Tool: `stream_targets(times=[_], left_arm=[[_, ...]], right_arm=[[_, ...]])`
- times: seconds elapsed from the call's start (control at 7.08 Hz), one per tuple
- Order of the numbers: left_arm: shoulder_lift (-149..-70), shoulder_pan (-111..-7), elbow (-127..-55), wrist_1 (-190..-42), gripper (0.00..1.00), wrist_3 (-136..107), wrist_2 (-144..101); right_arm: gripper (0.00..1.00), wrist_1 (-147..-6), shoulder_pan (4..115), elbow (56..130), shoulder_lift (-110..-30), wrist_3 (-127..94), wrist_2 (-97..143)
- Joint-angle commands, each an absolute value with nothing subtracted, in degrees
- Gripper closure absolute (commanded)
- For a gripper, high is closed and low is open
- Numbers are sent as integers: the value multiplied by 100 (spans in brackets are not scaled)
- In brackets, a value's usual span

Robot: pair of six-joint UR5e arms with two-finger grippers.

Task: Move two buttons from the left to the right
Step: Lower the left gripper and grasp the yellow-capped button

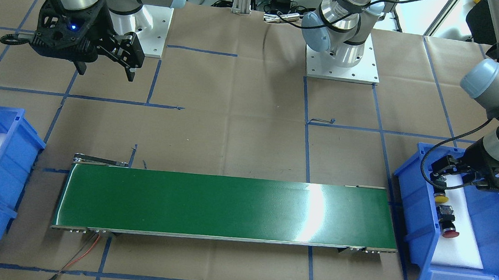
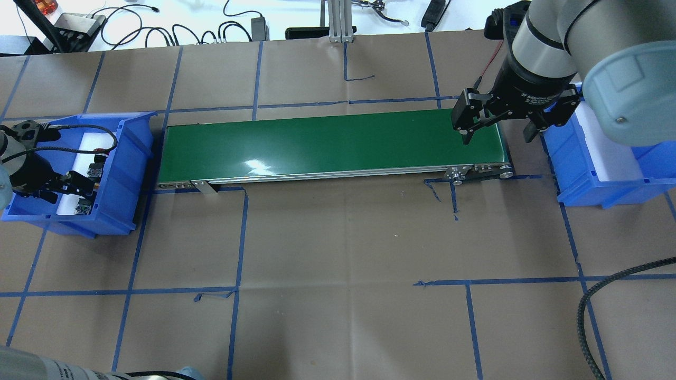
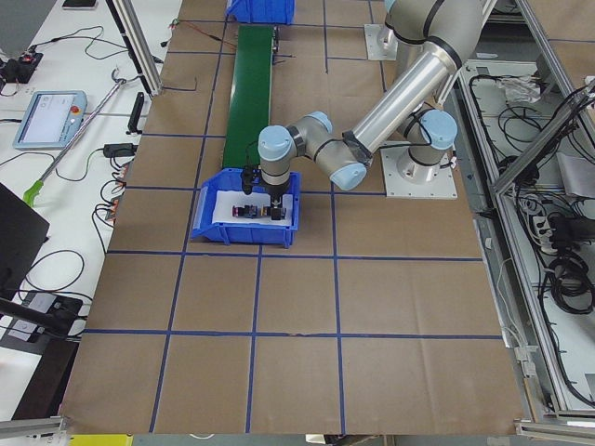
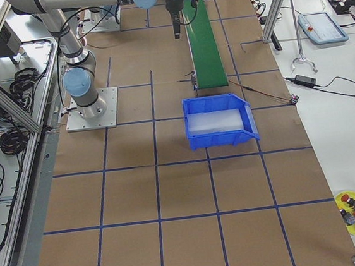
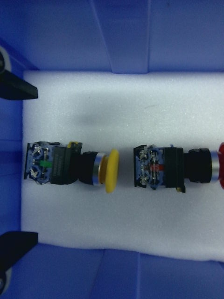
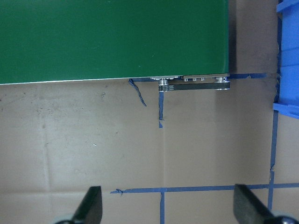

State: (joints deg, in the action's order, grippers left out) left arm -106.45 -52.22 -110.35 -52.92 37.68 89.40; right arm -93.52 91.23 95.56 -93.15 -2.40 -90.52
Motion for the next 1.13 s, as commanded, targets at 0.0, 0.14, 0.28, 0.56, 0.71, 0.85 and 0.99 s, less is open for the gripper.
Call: stream_targets(times=[0.0, 0.14, 0.28, 0.56, 0.71, 0.85, 0.99], left_arm=[[-11011, -5247, -11048, -4967, 0, 3771, 8938], [-11065, -5256, -11048, -4966, 0, 3771, 8938], [-11057, -5256, -11048, -4975, 0, 3779, 8947], [-11065, -5256, -11030, -4975, 19, 3788, 8947], [-11065, -5256, -11022, -4975, 42, 3797, 8947], [-11065, -5247, -11013, -4975, 68, 3806, 8947], [-11065, -5247, -10978, -4983, 86, 3788, 8947]], right_arm=[[0, -9352, 9123, 9545, -9316, -246, -9053], [0, -9360, 9123, 9545, -9308, -272, -9044], [0, -9360, 9123, 9562, -9316, -272, -9053], [0, -9360, 9123, 9545, -9316, -272, -9035], [0, -9360, 9114, 9458, -9386, -255, -9044], [0, -9299, 9123, 9300, -9335, -255, -9044], [0, -9316, 9123, 9299, -9317, -264, -9009]])
